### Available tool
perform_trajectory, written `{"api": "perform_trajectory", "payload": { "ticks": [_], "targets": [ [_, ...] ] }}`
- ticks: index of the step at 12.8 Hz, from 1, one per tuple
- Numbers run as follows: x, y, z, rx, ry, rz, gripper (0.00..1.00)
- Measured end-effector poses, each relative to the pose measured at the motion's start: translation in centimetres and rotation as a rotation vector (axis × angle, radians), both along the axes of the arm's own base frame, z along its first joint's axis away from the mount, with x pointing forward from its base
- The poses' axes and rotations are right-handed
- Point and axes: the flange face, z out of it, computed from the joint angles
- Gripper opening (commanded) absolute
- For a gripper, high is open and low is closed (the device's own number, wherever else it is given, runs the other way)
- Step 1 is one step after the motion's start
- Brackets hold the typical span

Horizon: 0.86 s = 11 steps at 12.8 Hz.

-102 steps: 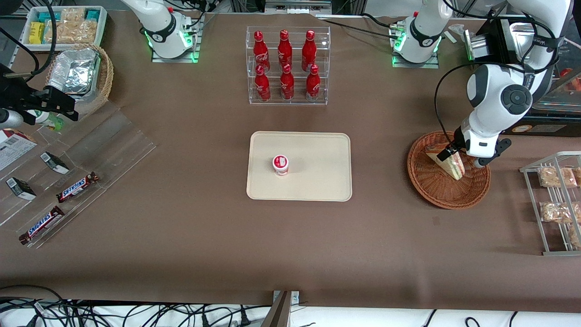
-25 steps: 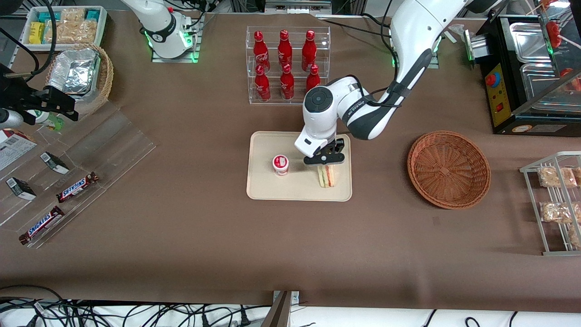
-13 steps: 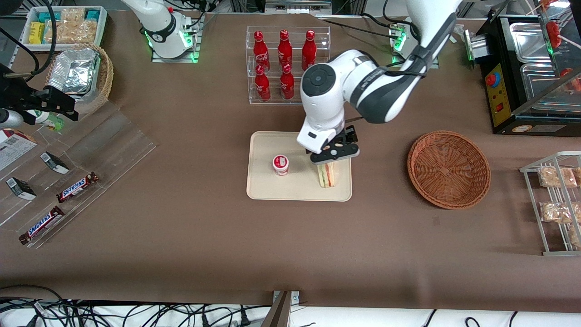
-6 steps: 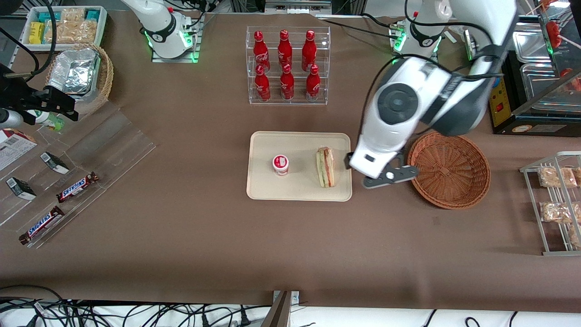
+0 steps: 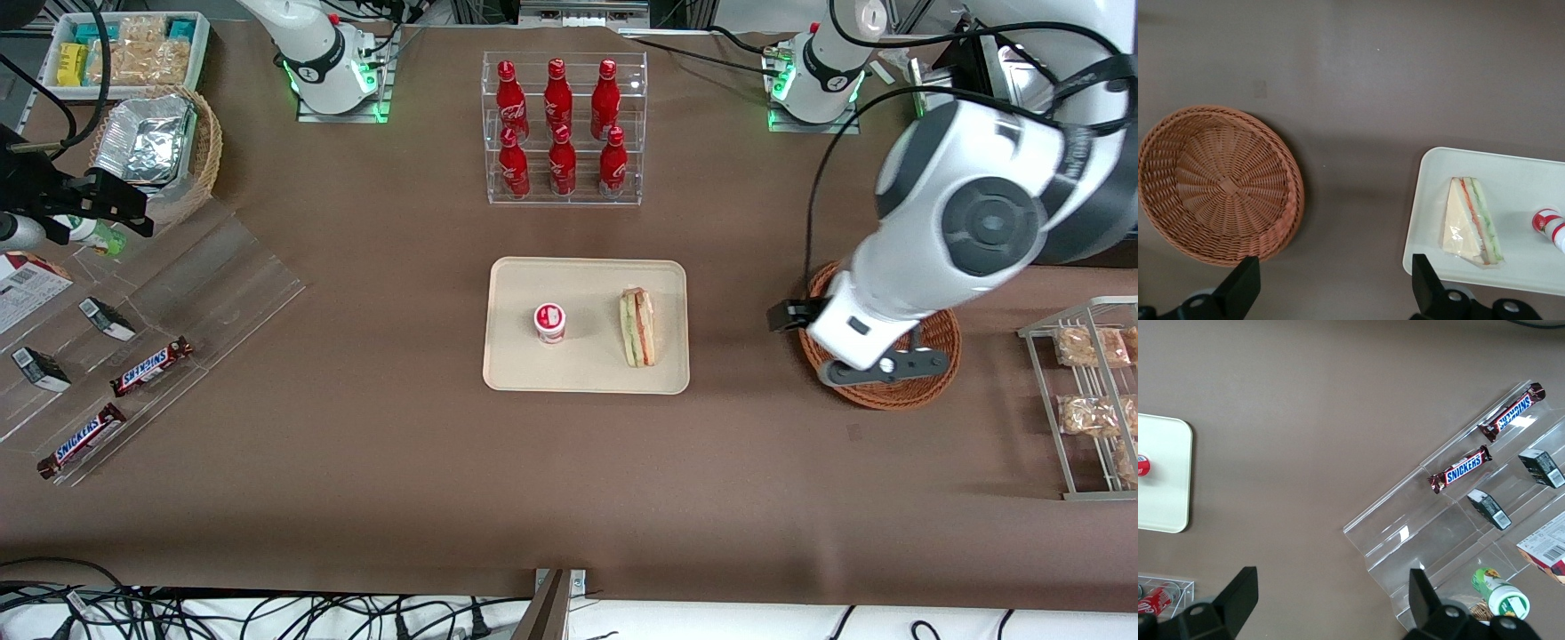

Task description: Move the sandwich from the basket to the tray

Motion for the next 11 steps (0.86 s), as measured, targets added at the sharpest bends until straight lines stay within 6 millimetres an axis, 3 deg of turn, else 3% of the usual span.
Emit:
{"api": "perform_trajectory", "payload": {
  "ticks": [3,5,8,11],
  "targets": [
    [0.3,7.1,2.0,-0.014,0.012,-0.069,1.0],
    [0.0,10.0,2.8,-0.001,0.023,-0.102,1.0],
    [0.1,11.8,2.8,0.017,0.026,-0.118,1.0],
    [0.1,11.8,2.7,0.021,0.028,-0.133,1.0]
  ]
}}
